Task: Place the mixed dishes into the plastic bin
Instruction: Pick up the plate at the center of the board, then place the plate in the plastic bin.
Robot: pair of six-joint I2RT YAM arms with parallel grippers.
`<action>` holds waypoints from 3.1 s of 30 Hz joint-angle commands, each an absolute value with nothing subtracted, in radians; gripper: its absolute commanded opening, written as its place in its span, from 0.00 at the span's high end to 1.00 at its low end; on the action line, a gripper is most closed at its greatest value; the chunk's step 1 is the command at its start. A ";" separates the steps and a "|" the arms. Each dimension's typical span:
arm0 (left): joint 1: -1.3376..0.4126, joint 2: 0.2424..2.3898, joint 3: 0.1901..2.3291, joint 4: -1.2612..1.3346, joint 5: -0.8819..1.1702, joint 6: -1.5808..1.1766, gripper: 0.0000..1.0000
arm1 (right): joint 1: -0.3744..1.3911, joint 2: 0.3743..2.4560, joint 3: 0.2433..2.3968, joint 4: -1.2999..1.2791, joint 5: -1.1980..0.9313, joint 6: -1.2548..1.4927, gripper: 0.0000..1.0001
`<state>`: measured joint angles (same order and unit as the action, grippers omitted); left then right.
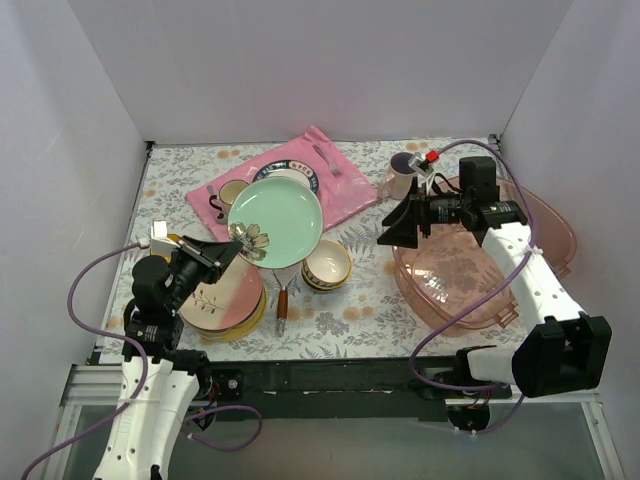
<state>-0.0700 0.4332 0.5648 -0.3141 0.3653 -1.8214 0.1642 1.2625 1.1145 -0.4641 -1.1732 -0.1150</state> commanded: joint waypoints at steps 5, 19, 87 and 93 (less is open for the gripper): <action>-0.067 0.445 0.572 -0.115 0.423 -1.871 1.00 | 0.333 1.370 1.281 -0.379 -1.025 0.164 0.05; -0.129 0.529 0.552 -0.031 0.393 -1.878 1.00 | 0.469 1.477 1.347 -0.236 -0.900 0.416 0.06; -0.411 0.350 0.597 -0.445 -0.069 -1.157 0.02 | -0.512 1.331 1.184 -0.469 -1.206 -0.090 0.99; -0.410 0.348 0.592 -0.440 -0.068 -1.155 0.02 | -0.545 1.373 1.210 -0.551 -1.206 -0.175 0.99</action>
